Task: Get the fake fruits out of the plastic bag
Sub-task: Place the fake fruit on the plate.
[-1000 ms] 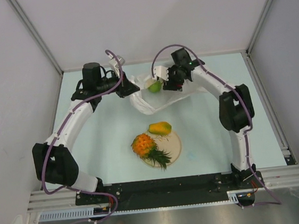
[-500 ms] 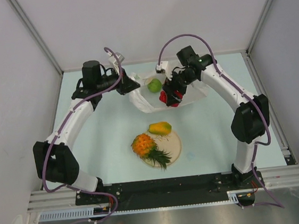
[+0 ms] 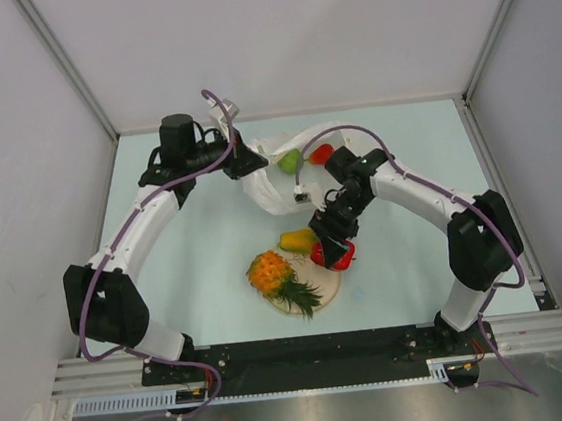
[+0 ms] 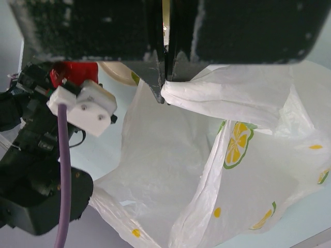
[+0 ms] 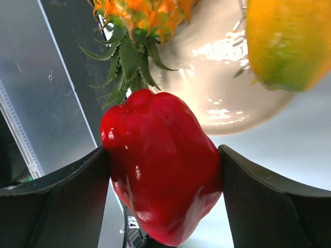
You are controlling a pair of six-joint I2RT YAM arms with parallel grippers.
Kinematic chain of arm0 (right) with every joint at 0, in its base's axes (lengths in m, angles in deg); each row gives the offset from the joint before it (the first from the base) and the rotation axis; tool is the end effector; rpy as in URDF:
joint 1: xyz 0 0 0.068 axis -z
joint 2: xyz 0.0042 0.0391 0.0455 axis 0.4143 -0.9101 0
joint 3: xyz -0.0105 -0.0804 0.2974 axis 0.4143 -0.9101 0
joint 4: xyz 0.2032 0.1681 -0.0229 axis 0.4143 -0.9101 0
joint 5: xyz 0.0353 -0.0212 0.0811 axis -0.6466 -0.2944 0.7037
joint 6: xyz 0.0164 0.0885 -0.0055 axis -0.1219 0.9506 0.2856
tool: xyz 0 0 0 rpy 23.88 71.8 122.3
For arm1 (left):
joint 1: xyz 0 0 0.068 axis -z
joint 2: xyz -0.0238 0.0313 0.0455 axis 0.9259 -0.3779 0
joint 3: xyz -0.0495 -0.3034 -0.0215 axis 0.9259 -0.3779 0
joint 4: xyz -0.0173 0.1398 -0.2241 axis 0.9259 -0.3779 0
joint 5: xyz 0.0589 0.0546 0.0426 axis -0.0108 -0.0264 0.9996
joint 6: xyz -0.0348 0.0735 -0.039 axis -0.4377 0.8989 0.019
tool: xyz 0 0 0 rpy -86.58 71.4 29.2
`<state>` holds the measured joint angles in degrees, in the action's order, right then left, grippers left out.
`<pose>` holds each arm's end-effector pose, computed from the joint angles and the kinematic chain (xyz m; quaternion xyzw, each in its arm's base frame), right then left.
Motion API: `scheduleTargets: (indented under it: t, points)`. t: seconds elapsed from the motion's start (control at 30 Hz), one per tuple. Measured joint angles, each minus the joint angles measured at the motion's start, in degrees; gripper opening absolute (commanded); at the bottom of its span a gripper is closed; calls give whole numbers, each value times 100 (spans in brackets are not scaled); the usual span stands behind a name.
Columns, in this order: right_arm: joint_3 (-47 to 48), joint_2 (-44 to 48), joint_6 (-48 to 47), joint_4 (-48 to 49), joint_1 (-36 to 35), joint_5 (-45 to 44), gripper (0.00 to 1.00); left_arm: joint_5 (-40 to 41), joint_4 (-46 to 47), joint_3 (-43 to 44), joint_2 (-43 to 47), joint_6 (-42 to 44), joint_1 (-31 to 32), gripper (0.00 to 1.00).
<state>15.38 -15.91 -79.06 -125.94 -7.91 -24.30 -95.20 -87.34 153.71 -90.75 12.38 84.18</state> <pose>0.2542 0.2249 0.2537 -0.4969 0.7876 0.3594 0.0602 0.3448 -0.1629 0.3711 0.2958 0.7377 -0.4207 0.4374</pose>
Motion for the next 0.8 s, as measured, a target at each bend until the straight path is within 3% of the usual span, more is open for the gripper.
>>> scheduleTargets:
  t: [0.47, 0.53, 0.57, 0.6, 0.8]
  points:
    - [-81, -634, 1204, 1307, -918, -887, 59, 39, -42, -321, 190, 2, 0, 0]
    - [-81, -780, 1351, 1432, -1008, -1051, 69, 39, -44, -400, 258, 2, 0, 0]
    - [-81, -833, 1408, 1473, -1047, -1123, 88, 39, -44, -437, 297, 2, 0, 0]
    - [-81, -861, 1447, 1497, -1075, -1174, 99, 37, -44, -472, 334, 4, 0, 0]
    - [-81, -887, 1674, 1613, -1113, -1416, 100, 37, -52, -570, 503, 7, 0, 0]
